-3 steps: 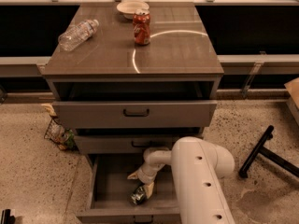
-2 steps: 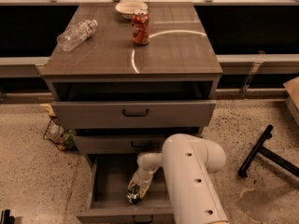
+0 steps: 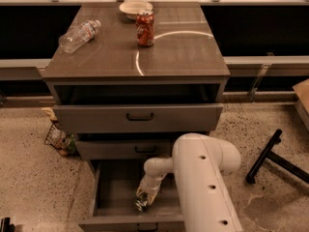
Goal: Pick green can from bottom drawer and place on counter
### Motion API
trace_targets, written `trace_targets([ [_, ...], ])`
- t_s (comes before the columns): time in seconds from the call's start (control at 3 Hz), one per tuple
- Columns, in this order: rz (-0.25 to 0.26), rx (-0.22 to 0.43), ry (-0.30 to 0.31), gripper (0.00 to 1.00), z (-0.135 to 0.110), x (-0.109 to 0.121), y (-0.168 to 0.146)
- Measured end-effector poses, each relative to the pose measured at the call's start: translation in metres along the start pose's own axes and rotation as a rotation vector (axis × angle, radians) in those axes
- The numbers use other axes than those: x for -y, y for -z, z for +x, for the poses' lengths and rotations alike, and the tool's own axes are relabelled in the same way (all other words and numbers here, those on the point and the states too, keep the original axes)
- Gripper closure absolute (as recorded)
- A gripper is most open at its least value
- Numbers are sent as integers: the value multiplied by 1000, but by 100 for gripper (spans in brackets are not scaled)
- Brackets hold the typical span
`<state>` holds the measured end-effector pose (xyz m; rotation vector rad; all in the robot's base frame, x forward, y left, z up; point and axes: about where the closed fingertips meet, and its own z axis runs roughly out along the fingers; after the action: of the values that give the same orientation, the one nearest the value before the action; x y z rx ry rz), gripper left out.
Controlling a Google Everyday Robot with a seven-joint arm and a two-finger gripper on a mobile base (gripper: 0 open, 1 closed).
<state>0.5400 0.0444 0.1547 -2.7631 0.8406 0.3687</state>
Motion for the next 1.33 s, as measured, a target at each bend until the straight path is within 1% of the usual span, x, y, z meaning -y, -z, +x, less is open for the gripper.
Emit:
trace_targets([
  [0.33,105,-75,-99,100,16,-23,65],
  [0.67,257,-82,-326,100,7,-59,134],
  [1.0,391,-2,-492,100,-17,-74,179],
  [1.33,528,144,-519,100,-52,-59,221],
])
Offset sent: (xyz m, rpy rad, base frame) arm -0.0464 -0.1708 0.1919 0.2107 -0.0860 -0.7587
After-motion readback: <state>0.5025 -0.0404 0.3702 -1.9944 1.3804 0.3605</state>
